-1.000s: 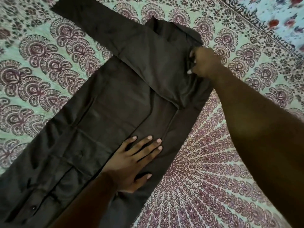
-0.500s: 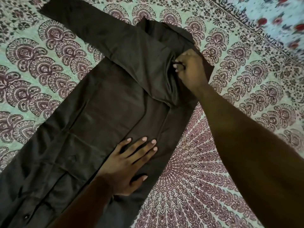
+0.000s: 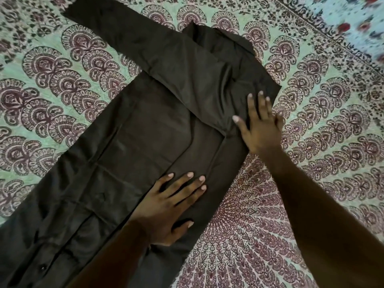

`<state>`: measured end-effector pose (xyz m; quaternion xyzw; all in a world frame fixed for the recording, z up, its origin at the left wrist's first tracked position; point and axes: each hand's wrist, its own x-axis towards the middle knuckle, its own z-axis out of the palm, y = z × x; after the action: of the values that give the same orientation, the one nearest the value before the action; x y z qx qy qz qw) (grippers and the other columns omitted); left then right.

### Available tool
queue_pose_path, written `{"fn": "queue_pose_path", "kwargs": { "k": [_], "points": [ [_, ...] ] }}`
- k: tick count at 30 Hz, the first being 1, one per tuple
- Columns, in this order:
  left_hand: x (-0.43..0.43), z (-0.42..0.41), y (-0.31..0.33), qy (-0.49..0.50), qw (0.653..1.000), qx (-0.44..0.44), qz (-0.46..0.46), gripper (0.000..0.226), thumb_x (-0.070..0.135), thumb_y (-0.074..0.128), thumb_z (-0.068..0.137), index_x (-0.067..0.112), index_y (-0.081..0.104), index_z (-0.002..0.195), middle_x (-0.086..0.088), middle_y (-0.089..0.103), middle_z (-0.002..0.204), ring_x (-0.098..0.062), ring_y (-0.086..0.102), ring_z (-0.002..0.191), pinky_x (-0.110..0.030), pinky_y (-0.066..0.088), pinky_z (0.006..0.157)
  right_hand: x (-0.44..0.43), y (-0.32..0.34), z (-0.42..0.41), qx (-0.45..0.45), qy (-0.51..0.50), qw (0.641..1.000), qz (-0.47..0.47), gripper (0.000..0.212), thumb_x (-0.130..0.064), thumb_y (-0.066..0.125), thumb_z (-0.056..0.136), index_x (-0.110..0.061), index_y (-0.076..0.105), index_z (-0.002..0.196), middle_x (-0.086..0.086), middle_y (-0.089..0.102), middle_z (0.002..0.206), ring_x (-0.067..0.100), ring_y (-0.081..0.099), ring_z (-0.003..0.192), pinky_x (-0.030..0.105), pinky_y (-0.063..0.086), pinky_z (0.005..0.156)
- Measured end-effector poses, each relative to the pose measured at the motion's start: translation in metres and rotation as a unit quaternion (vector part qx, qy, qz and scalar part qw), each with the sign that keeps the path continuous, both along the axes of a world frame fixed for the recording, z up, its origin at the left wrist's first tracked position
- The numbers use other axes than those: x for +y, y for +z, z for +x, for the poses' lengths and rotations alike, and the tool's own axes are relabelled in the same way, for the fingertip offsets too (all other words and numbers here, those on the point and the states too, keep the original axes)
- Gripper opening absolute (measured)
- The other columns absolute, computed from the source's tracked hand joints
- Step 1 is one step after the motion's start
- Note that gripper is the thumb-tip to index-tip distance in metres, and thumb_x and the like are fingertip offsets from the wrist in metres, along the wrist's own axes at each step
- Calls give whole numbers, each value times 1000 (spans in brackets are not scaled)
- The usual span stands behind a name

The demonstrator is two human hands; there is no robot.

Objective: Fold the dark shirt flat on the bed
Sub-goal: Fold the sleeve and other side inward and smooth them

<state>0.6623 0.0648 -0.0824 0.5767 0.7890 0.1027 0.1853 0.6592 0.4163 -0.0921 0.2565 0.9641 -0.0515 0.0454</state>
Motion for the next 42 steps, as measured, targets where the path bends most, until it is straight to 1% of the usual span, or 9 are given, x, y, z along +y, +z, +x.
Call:
{"fn": "queue_pose_path", "kwargs": {
  "k": [4,6,10,15,19,24,30,35,42],
  "points": [
    [0,0,0,4,1000,12,-4,90,60,55,90,26,21,167,6,11,176,-18,14,162,-52,27,123,56,11,-51,-53,-85,993,-69,90,-79,21,98,-24,3,167,3,-3,175,27,-4,162,66,3,125],
    [0,1,-1,3,1000,18,-2,91,60,55,90,26,21,167,6,11,176,-18,14,162,-52,26,124,60,18,-56,-45,-102,992,-61,90,-76,19,100,-16,4,166,6,-5,175,31,-7,161,66,1,125],
    [-1,0,-3,2,1000,25,-2,92,60,55,90,26,20,167,6,10,176,-18,13,162,-51,25,124,-2,24,-19,64,-60,996,-19,81,-62,26,107,-9,8,166,9,1,175,31,-1,161,60,9,127],
    [-1,0,-7,-5,999,36,0,90,60,51,92,25,17,168,5,8,177,-19,10,163,-50,18,127,-66,4,71,43,24,998,-45,76,-59,33,106,-15,18,166,3,8,175,26,6,162,53,17,126],
    [-3,0,-7,-9,999,41,3,89,60,50,93,23,18,168,4,8,177,-19,9,163,-50,18,127,-45,-1,66,17,-35,999,-16,78,-69,25,103,-26,9,167,-4,4,175,25,7,162,59,12,125],
    [-2,1,-6,-8,999,49,7,87,59,49,94,23,20,167,3,9,177,-19,11,163,-53,22,125,-31,-7,34,16,-102,994,-28,78,-67,19,104,-21,8,167,2,-1,176,36,0,161,67,12,124],
    [-4,4,-6,-5,998,62,21,85,61,44,95,21,21,167,3,12,176,-19,13,163,-52,19,126,-135,-3,110,20,-78,997,-19,68,-56,23,109,-22,13,167,2,5,175,33,6,161,58,13,127],
    [-7,5,-2,-23,997,79,5,84,61,41,98,16,22,166,-2,11,176,-22,13,163,-51,16,128,-223,5,170,-26,-59,997,-35,69,-55,21,107,-22,13,167,0,4,175,31,6,161,61,14,125],
    [-89,24,4,-168,978,124,1,85,60,36,100,8,21,165,-8,8,176,-28,12,163,-54,15,128,-325,14,221,-58,-45,996,-57,71,-54,25,108,-17,10,167,1,-4,175,29,0,162,61,13,126]
  ]
}}
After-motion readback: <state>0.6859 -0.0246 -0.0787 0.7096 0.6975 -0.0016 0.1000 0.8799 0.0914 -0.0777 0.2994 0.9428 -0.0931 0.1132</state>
